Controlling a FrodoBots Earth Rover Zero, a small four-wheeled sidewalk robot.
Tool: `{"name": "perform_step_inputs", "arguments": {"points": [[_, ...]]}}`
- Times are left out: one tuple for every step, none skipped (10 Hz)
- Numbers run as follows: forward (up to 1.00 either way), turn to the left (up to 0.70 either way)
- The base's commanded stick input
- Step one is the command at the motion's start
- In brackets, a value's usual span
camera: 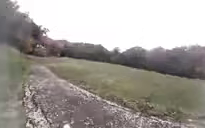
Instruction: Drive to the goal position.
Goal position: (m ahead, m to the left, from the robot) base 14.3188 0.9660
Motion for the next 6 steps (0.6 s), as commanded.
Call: {"name": "perform_step_inputs", "arguments": {"points": [[1.0, 0.21], [1.0, 0.4], [1.0, 0.4], [1.0, 0.4], [1.0, 0.4], [1.0, 0.4]]}}
